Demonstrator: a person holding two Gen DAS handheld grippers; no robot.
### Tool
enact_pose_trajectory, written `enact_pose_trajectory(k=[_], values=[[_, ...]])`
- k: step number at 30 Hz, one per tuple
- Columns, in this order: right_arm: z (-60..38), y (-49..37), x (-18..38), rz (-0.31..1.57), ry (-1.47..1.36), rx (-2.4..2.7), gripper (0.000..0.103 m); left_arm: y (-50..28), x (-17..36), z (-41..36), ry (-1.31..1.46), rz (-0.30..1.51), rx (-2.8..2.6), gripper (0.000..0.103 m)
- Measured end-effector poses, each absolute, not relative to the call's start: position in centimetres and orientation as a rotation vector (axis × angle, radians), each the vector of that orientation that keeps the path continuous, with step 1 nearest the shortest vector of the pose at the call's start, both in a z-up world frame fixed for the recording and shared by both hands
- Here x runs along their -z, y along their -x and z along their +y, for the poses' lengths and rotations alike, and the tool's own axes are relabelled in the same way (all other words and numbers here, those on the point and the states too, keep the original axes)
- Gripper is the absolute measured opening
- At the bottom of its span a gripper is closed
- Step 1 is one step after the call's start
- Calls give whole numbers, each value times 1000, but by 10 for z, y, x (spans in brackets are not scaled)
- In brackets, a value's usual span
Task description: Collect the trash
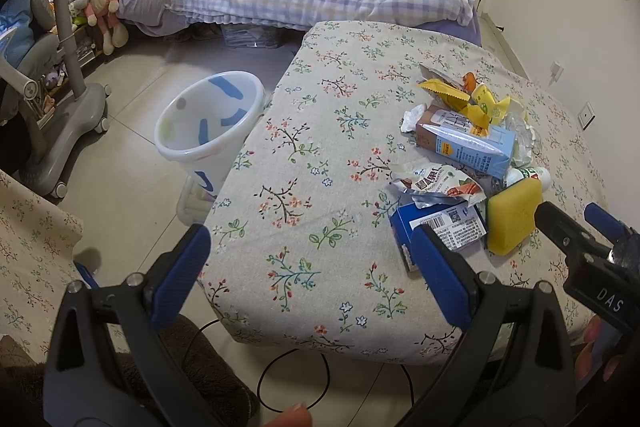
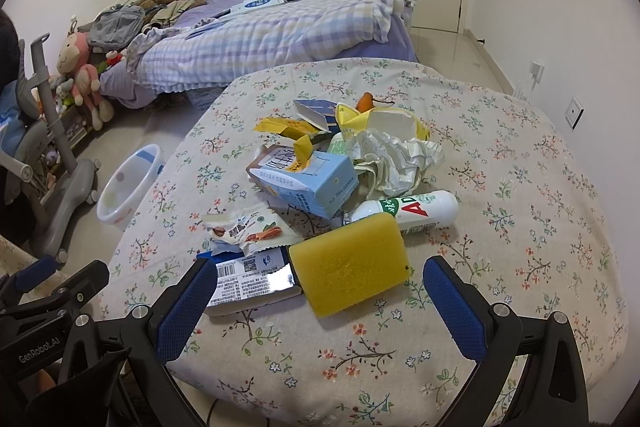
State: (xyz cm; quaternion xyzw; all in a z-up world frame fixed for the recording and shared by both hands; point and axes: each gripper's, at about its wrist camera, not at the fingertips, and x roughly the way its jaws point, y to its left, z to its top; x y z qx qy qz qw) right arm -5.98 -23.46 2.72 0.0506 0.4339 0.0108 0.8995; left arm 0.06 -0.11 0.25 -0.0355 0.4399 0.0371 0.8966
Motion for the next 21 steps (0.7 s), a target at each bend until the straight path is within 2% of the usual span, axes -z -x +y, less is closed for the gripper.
enact_pose_trajectory(k=[21], values=[[-236, 60, -24, 903, -115, -21, 103, 0, -3, -1, 75, 910, -76, 100]])
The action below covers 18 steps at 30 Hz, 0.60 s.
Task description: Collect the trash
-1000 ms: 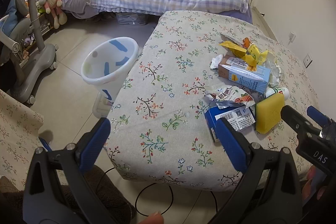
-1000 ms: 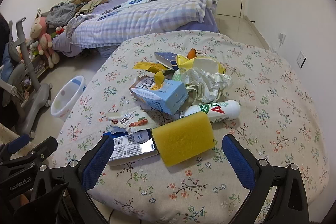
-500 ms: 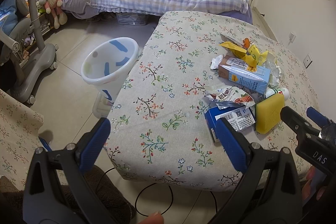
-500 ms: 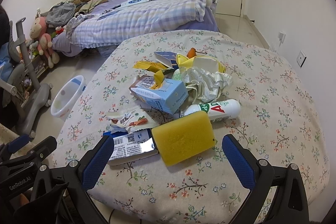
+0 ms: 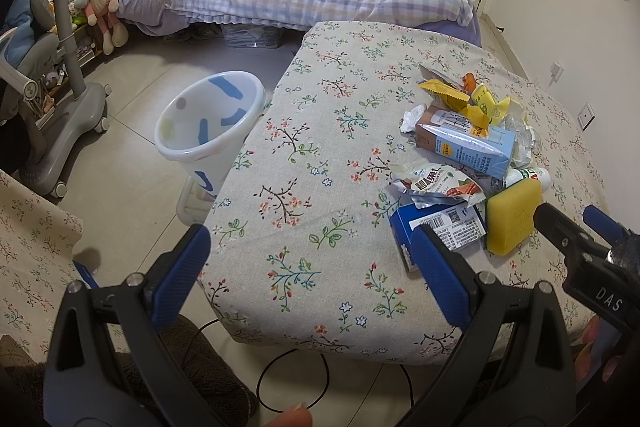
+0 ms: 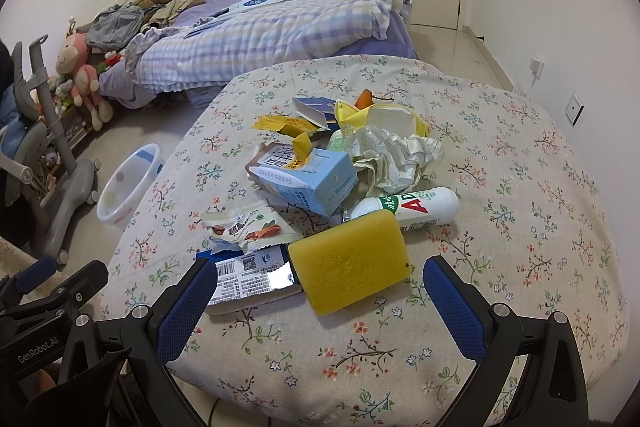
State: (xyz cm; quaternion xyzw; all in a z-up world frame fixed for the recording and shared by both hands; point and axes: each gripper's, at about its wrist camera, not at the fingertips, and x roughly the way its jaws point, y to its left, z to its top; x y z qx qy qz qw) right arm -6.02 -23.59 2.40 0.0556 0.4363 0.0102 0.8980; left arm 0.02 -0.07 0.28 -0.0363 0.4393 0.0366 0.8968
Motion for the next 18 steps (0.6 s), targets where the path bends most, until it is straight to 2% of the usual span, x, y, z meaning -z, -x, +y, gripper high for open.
enact_pose_trajectory(k=[14, 18], values=[[-244, 59, -30, 900, -136, -12, 103, -4, -4, 1, 81, 929, -48, 100], [-259, 49, -35, 957, -186, -35, 103, -10, -8, 0, 85, 946, 5, 100]])
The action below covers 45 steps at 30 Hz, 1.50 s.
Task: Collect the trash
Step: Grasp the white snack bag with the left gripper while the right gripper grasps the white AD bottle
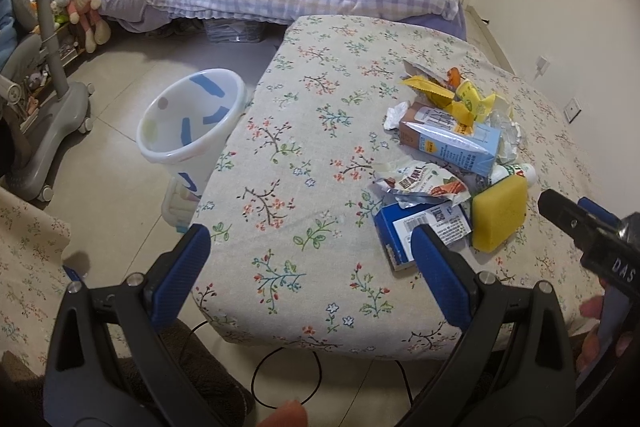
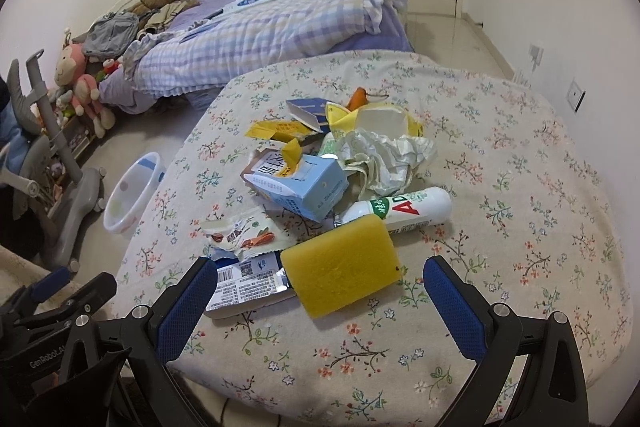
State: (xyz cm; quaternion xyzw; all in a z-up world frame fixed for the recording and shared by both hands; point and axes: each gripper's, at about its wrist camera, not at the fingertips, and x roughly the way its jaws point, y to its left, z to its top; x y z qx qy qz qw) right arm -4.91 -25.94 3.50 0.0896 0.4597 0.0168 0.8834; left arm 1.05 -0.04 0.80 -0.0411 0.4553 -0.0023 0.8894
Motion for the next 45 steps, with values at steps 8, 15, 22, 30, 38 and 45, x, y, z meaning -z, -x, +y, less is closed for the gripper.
enact_pose_trajectory(k=[8, 15, 22, 30, 38, 45], values=[[-286, 4, -17, 1151, -229, -37, 103, -32, -10, 4, 53, 980, 65, 100], [-312, -33, 6, 1248, -294, -1, 101, -61, 1, 7, 84, 1059, 147, 100], [-333, -55, 19, 1282, -362, 33, 99, -97, 22, -8, 178, 1168, 288, 92], [-346, -65, 50, 1367, -458, 58, 89, -128, 60, -32, 288, 1289, 351, 62], [-358, -68, 68, 1375, -654, 37, 73, -136, 73, -47, 342, 1307, 346, 32], [-376, -60, 65, 1325, -749, 31, 46, -137, 61, -53, 333, 1253, 366, 11]])
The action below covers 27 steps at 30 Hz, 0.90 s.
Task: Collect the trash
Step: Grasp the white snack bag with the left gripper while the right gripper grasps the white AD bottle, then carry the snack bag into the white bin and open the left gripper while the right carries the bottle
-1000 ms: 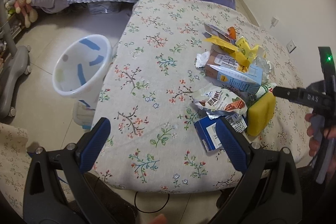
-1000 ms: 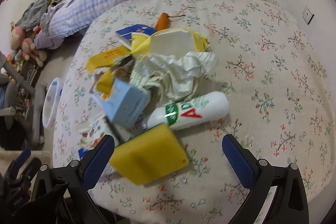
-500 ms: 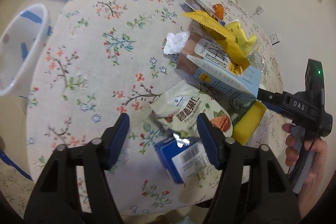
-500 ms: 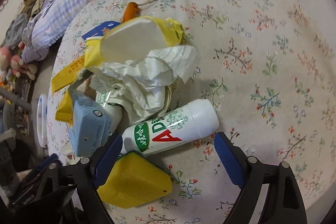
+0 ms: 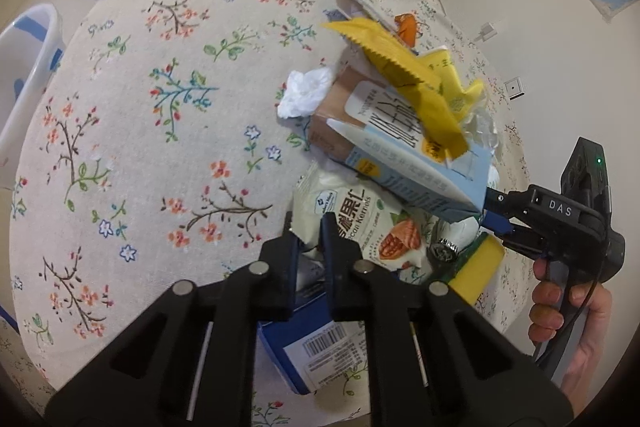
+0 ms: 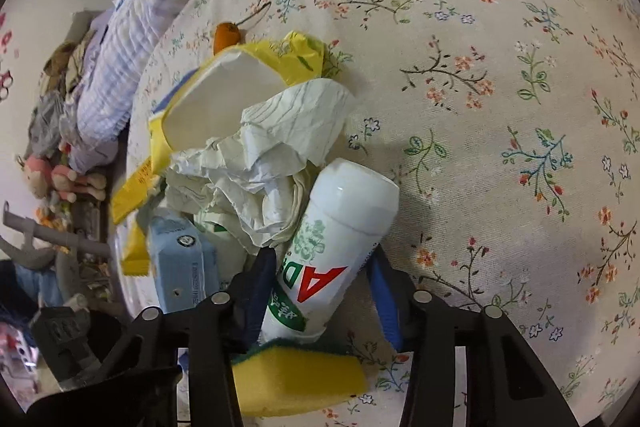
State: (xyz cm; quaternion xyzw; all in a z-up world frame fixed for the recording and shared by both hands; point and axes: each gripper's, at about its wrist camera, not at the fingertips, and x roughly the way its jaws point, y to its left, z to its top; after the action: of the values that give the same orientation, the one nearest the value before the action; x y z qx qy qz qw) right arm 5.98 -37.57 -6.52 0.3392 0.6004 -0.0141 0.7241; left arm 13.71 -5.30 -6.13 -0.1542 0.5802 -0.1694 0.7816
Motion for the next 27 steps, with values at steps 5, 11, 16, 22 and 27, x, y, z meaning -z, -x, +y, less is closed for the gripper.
enact_pose_trajectory(k=[5, 11, 16, 22, 27], values=[[-390, -49, 49, 1264, -765, 45, 43, -129, 46, -42, 347, 1218, 374, 10], [-405, -36, 23, 1180, -791, 28, 40, -124, 27, -29, 372, 1178, 397, 9], [-405, -31, -1, 1112, -803, -5, 40, -121, 7, -22, 360, 1114, 379, 9], [-394, -39, -28, 1040, -786, -59, 40, -117, -14, 5, 353, 1028, 310, 9], [-375, -47, -41, 1008, -801, -121, 40, -117, -23, 41, 379, 992, 220, 9]])
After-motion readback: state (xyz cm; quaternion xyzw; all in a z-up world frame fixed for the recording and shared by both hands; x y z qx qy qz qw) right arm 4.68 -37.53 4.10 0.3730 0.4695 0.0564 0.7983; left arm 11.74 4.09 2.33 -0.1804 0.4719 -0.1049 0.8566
